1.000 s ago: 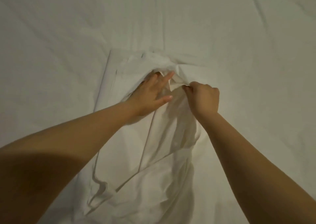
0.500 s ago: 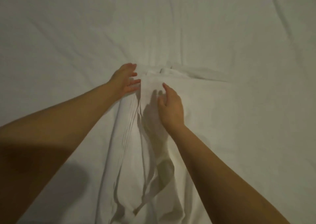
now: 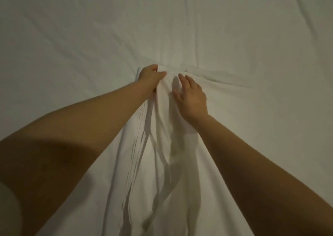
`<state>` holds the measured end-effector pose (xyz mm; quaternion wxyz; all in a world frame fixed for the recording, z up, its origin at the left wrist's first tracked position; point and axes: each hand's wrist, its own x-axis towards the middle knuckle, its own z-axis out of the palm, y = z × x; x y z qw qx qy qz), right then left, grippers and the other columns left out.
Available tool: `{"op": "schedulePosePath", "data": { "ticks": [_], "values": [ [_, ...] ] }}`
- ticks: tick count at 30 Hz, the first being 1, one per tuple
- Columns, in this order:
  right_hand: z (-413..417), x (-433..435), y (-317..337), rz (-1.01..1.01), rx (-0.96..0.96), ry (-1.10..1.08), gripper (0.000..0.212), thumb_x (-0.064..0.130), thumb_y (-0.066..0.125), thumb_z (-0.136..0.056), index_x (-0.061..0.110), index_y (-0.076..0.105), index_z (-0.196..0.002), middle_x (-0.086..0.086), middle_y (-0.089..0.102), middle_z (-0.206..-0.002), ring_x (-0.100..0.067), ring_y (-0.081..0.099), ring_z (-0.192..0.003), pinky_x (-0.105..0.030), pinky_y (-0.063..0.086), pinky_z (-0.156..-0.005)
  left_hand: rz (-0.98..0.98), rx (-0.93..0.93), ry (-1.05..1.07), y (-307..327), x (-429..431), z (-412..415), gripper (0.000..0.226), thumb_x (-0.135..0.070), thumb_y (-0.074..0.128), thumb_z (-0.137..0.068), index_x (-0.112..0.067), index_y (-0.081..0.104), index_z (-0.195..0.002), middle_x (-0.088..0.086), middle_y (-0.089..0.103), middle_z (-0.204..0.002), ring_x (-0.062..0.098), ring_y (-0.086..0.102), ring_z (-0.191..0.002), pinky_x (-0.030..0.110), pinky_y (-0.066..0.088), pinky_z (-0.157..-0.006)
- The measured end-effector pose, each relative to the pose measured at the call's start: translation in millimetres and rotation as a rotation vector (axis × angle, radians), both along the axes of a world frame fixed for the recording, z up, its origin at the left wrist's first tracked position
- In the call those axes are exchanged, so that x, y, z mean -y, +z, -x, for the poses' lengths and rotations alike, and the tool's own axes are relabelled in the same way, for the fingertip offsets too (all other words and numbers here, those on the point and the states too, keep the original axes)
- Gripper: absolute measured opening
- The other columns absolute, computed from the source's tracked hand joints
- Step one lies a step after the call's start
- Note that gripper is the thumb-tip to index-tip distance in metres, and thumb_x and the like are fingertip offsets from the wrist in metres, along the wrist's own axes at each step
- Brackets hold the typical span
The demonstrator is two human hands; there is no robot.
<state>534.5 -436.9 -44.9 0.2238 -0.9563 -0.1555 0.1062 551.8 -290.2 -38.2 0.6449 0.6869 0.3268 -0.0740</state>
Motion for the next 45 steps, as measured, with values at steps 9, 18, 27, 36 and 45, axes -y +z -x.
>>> {"op": "schedulePosePath", "data": {
  "ticks": [9, 18, 27, 36, 45],
  "values": [
    [157.0, 4.2, -13.8, -0.193, -0.117, -0.212, 0.055, 0.035, 0.04, -0.099, 0.014, 0.026, -0.148, -0.004, 0.028, -0.154, -0.017, 0.024, -0.141, -0.032, 0.017, -0.118, 0.009, -0.066, -0.025, -5.2, 21.4, 115.9, 0.052, -0.028, 0.057, -0.092, -0.021, 0.038, -0.139, 0.001, 0.061, -0.115, 0.015, 0.062, -0.093, 0.032, 0.051, -0.087],
    [282.5, 23.7, 9.5, -0.204, -0.286, -0.426, 0.062, 0.029, 0.05, -0.094, 0.016, 0.021, -0.147, -0.004, 0.035, -0.144, -0.022, 0.045, -0.125, -0.032, 0.041, -0.1, -0.095, -0.161, -0.188, 2.0, 77.8, 260.0, 0.052, -0.034, 0.054, -0.092, -0.015, 0.039, -0.138, 0.004, 0.048, -0.137, 0.023, 0.048, -0.123, 0.025, 0.038, -0.089],
    [331.3, 39.7, 12.9, -0.4, -0.412, -0.522, 0.028, 0.017, 0.042, -0.096, 0.012, 0.061, -0.116, -0.003, 0.065, -0.108, -0.021, 0.06, -0.099, -0.027, 0.042, -0.08, -0.104, -0.245, -0.265, 2.0, 83.5, 372.0, 0.034, -0.024, 0.053, -0.092, -0.011, 0.054, -0.123, 0.011, 0.058, -0.125, 0.026, 0.055, -0.112, 0.032, 0.042, -0.087],
    [407.3, 10.1, 2.2, -0.36, -0.238, -0.211, 0.042, 0.02, 0.046, -0.096, 0.017, 0.045, -0.138, -0.001, 0.05, -0.138, -0.015, 0.044, -0.127, -0.029, 0.033, -0.109, -0.239, -0.212, -0.125, -15.0, 57.4, 427.1, 0.023, -0.016, 0.047, -0.092, -0.015, 0.055, -0.113, 0.006, 0.063, -0.103, 0.027, 0.061, -0.096, 0.037, 0.05, -0.085],
    [428.1, 63.0, -14.7, 0.065, -0.272, -0.087, 0.048, 0.042, 0.024, -0.101, 0.03, 0.025, -0.148, 0.007, 0.022, -0.156, -0.018, 0.012, -0.145, -0.046, 0.011, -0.117, -0.255, -0.149, -0.314, -7.3, 78.4, 425.8, 0.071, -0.035, 0.07, -0.081, -0.016, 0.033, -0.139, 0.006, 0.054, -0.13, 0.025, 0.054, -0.115, 0.031, 0.046, -0.091]
  ]
}}
